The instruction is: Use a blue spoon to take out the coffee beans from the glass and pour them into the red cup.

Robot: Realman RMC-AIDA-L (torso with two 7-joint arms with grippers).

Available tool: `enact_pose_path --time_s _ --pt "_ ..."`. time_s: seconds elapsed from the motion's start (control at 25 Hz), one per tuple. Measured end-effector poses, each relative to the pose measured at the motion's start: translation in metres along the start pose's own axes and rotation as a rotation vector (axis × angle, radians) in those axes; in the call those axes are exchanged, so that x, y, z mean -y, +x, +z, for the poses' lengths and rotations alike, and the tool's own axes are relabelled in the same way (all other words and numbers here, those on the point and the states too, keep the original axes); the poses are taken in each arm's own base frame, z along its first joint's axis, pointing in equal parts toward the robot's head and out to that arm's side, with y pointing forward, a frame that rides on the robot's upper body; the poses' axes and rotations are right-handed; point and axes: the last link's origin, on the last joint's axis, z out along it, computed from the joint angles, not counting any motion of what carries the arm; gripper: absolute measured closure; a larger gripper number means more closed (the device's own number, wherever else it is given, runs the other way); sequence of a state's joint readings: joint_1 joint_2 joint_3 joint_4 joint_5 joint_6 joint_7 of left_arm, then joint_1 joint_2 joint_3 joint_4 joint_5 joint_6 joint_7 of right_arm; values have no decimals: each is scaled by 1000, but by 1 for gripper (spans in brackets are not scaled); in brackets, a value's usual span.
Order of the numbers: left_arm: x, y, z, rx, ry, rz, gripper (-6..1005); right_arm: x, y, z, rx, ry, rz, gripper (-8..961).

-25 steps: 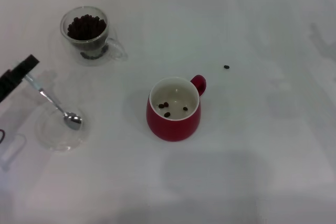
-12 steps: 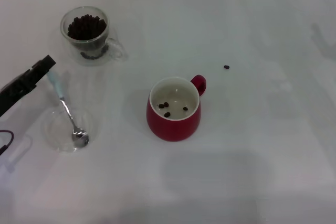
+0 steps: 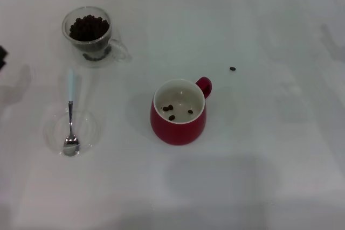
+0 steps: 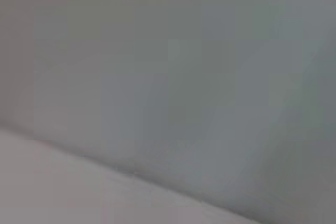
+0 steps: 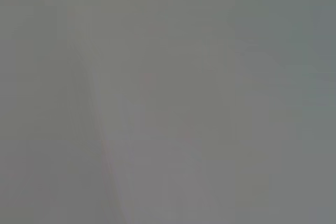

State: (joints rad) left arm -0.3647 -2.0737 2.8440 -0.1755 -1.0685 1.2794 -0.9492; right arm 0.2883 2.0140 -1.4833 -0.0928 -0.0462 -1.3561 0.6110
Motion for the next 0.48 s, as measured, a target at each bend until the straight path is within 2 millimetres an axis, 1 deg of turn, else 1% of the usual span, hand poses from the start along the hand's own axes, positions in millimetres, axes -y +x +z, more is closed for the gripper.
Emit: enact_pose_path --time_s 0.08,0.2,0.24,0.36,0.48 --pt "8 6 -5 -60 64 118 244 0 0 0 -1 1 -1 96" --pt "13 8 -10 -120 139 230 177 1 0 -1 -2 6 -19 96" --pt "14 10 -13 -161 193 271 171 1 0 -1 -3 7 -32 96" --pt "16 12 -17 -220 272 308 154 2 1 -2 -4 10 -76 96" --pt "16 12 -18 -236 293 325 148 1 1 -3 -6 10 -90 96"
